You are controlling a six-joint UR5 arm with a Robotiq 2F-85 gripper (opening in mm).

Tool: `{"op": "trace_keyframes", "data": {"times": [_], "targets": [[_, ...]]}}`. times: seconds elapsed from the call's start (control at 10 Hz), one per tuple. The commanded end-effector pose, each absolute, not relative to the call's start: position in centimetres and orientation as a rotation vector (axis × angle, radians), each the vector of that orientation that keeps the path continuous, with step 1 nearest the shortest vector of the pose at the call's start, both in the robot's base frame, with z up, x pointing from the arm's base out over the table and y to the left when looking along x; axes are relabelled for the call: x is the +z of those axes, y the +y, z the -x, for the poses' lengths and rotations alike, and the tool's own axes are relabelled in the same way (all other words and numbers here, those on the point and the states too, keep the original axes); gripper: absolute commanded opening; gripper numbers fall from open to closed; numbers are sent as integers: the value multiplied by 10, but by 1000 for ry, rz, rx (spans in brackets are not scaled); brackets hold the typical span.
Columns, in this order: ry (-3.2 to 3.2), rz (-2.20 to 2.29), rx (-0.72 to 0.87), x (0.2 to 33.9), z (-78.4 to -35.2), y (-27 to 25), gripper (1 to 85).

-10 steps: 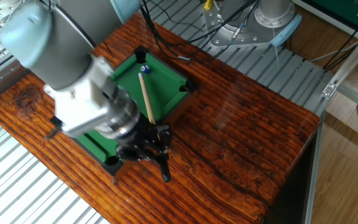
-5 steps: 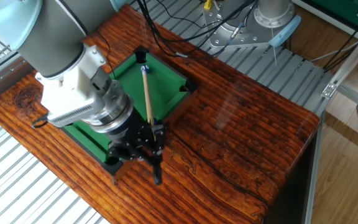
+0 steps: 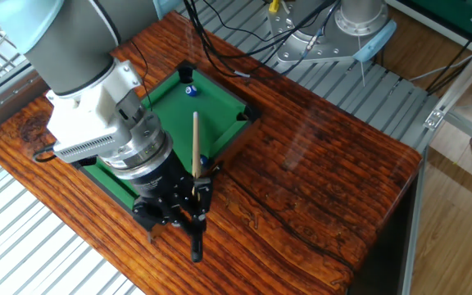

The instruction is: Hit the pool ball

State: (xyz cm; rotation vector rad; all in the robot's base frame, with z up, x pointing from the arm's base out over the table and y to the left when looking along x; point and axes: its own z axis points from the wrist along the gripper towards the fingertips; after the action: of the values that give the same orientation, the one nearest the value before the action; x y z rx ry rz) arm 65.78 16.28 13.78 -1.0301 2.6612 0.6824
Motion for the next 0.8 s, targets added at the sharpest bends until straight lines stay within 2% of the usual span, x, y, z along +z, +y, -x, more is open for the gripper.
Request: {"op": "trace_keyframes", "data": {"times": [0.0, 0.4, 0.7], "targets": [[2667, 1006, 658, 138, -662, 159, 10], [2811, 1013, 556, 127, -636, 123, 10], [2799, 1036, 561, 132, -613, 116, 10]]}}
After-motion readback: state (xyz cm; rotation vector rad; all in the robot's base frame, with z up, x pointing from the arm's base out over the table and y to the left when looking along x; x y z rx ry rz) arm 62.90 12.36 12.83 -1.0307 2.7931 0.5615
